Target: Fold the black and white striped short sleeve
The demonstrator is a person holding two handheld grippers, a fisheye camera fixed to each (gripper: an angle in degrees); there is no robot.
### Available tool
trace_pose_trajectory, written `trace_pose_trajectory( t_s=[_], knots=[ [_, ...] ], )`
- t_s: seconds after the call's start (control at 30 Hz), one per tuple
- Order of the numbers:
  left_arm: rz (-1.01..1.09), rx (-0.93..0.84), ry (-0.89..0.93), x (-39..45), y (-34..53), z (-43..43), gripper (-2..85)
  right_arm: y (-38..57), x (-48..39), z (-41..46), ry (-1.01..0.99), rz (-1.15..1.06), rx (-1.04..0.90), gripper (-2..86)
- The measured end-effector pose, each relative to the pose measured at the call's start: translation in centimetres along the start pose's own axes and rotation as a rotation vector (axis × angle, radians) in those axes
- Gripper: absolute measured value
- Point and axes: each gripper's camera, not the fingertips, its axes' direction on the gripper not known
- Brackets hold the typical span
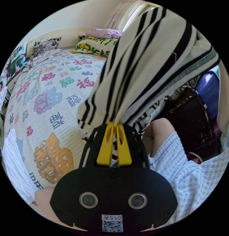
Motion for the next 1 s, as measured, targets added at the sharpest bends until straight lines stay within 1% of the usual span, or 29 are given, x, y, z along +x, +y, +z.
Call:
trace_pose_trajectory(
  t_s=[0.07,0.13,0.2,0.27,0.3,0.33,0.37,0.4,0.43,0.47,0.5,0.57,0.6,0.67,0.7,0.77,0.8,0.87,0.9,0.97,1.0],
  knots=[
    [-0.02,-0.018,-0.06,-2.8,-1.2,0.4,-0.4,-1.3,1.4,-1.3,0.002,0.005,-0.012,-1.0],
    [-0.08,0.018,-0.068,-6.5,-2.5,-1.3,-0.7,-2.4,2.5,-2.6,0.003,0.002,-0.014,-1.0],
    [-0.17,0.097,-0.123,-10.9,-4.4,-4.8,-0.8,-3.3,3.6,-4.1,0.001,-0.001,-0.016,-1.0],
    [-0.242,0.175,-0.204,-15.4,-8.6,-10.4,-0.9,-4.3,5.5,-6.4,-0.019,0.014,0.013,-1.0],
    [-0.241,0.197,-0.241,-16.0,-9.8,-11.8,-0.9,-4.6,6.0,-7.0,-0.025,0.023,0.022,-1.0],
    [-0.239,0.269,-0.327,-16.4,-12.4,-14.7,-0.9,-5.3,7.1,-8.1,-0.054,0.036,0.035,-1.0],
    [-0.248,0.352,-0.369,-16.6,-15.1,-17.8,-0.9,-6.1,8.1,-9.2,-0.106,0.047,0.052,-1.0],
    [-0.25,0.375,-0.383,-16.5,-16.6,-19.2,-0.9,-6.4,8.5,-9.7,-0.137,0.052,0.062,-1.0],
    [-0.22,0.411,-0.436,-15.5,-19.8,-21.6,-0.9,-6.9,9.0,-10.7,-0.208,0.058,0.075,-1.0],
    [-0.162,0.478,-0.493,-13.3,-22.8,-23.9,-0.9,-7.0,9.3,-11.7,-0.277,0.057,0.097,-1.0],
    [-0.119,0.523,-0.513,-11.8,-24.1,-24.9,-0.9,-6.9,9.4,-12.2,-0.307,0.058,0.107,-1.0],
    [0.093,0.646,-0.496,-4.7,-28.9,-27.4,-0.9,-6.1,9.1,-12.6,-0.411,0.048,0.109,-0.9],
    [0.147,0.656,-0.484,-2.8,-29.8,-27.5,-0.9,-5.9,8.9,-12.3,-0.429,0.046,0.103,-0.9],
    [0.364,0.664,-0.445,4.6,-32.3,-25.6,-0.9,-4.9,7.7,-10.5,-0.506,0.019,0.057,-0.6],
    [0.413,0.654,-0.425,6.1,-32.5,-24.6,-0.9,-4.7,7.3,-9.8,-0.525,0.01,0.04,-0.5],
    [0.608,0.566,-0.301,11.3,-32.2,-18.4,-0.8,-3.2,5.5,-6.7,-0.621,-0.02,-0.058,0.3],
    [0.65,0.54,-0.27,12.3,-31.7,-16.5,-0.8,-2.7,5.1,-6.0,-0.639,-0.022,-0.08,0.6],
    [0.832,0.384,-0.121,14.9,-28.4,-7.2,-0.7,0.1,4.1,-4.0,-0.64,-0.028,-0.16,2.4],
    [0.861,0.339,-0.086,15.2,-27.3,-4.6,-0.6,0.9,4.1,-3.6,-0.628,-0.033,-0.197,3.0],
    [0.866,0.116,0.013,14.3,-22.3,6.1,-0.5,4.8,4.8,-3.1,-0.565,-0.017,-0.363,3.9],
    [0.846,0.056,0.034,13.6,-20.9,8.6,-0.5,5.9,5.4,-3.3,-0.56,0.006,-0.39,3.6]
  ],
)
